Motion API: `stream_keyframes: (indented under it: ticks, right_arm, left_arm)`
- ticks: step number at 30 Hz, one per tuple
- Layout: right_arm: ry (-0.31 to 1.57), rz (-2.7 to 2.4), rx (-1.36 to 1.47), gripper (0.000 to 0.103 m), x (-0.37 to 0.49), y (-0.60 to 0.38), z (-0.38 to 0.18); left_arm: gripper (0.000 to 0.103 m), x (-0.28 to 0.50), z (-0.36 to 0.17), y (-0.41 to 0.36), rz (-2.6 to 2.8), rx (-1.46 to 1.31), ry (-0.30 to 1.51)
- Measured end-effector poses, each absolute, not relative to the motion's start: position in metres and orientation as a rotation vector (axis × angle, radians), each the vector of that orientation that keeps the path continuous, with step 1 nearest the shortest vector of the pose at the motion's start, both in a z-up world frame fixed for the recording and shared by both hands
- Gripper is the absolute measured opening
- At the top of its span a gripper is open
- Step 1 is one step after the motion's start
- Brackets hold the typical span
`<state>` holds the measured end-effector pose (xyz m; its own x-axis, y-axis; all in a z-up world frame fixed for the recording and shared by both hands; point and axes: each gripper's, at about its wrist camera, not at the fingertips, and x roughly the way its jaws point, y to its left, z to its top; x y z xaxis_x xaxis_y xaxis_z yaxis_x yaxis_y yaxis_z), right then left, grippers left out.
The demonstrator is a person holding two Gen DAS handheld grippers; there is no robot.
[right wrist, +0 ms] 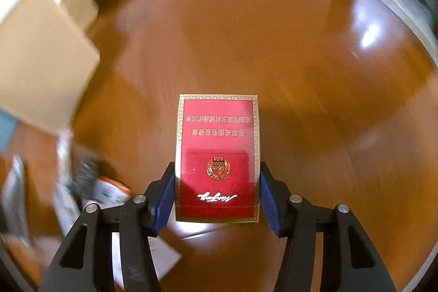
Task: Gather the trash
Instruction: 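Grasp the red cigarette pack with the right tool while the left tool grasps the Simvastatin box, then drop the Simvastatin box into the wastebasket with the left tool while the right tool drops the red pack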
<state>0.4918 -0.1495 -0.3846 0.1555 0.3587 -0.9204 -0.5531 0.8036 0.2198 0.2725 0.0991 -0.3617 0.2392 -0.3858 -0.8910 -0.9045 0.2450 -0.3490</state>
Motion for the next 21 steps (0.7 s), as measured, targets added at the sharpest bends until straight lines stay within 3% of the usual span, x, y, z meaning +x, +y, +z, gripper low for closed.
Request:
stream_keyframes:
  ticks: [2,7,21]
  right_arm:
    - [1.244,0.635,-0.086,0.057,0.486,-0.165,-0.378]
    - [1.239,0.647,-0.07,0.057,0.441,-0.191,-0.375]
    - [1.246,0.628,-0.032,0.058,0.437,-0.209,-0.365]
  left_arm:
    - [0.06,0.285,-0.392,0.093,0.605,-1.45,1.267]
    - [0.06,0.304,-0.434,0.08,0.624,-1.49,1.271]
    - [0.06,0.318,-0.466,0.069,0.687,-1.432,1.306]
